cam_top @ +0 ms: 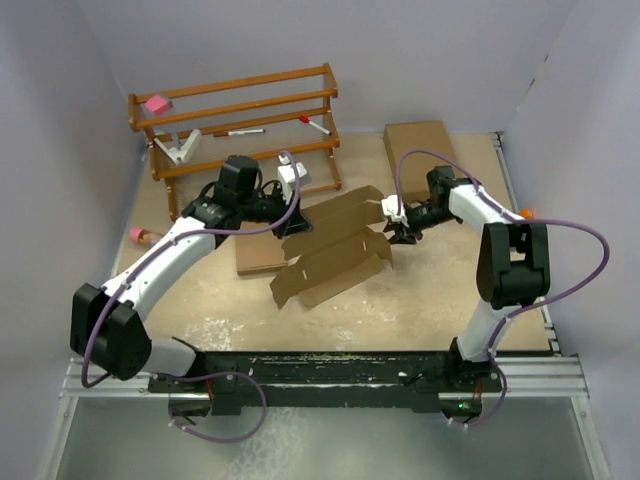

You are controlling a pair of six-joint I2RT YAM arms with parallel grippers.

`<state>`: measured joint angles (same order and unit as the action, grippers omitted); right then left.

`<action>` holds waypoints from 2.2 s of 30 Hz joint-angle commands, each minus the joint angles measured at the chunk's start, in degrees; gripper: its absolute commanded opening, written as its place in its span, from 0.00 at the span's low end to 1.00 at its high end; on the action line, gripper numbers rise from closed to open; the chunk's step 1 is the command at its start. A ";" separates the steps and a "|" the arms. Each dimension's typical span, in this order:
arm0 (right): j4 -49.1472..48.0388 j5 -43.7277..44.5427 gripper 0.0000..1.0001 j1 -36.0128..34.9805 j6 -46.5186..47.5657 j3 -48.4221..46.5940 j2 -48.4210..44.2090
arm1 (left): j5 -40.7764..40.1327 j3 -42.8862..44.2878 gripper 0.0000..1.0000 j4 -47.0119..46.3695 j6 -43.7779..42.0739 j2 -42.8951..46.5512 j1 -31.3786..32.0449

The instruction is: Fold the paper box

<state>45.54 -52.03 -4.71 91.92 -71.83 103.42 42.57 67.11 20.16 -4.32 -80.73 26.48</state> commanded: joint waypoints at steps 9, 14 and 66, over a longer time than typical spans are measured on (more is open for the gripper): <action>-10.92 -3.19 0.42 -1.45 -11.81 6.74 -5.97 | -9.43 -11.49 0.04 -7.26 -8.59 14.90 9.01; -10.22 -4.75 0.42 -2.02 -10.50 7.94 -6.74 | -13.88 -13.56 0.04 -4.87 -8.52 16.92 11.25; -7.58 -10.62 0.58 0.64 -11.49 -2.03 2.77 | -17.86 -12.93 0.04 -8.47 -20.64 13.90 10.07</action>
<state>31.92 -58.76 -5.17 72.73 -70.41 106.67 22.48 54.85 11.75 -23.20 -66.61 37.39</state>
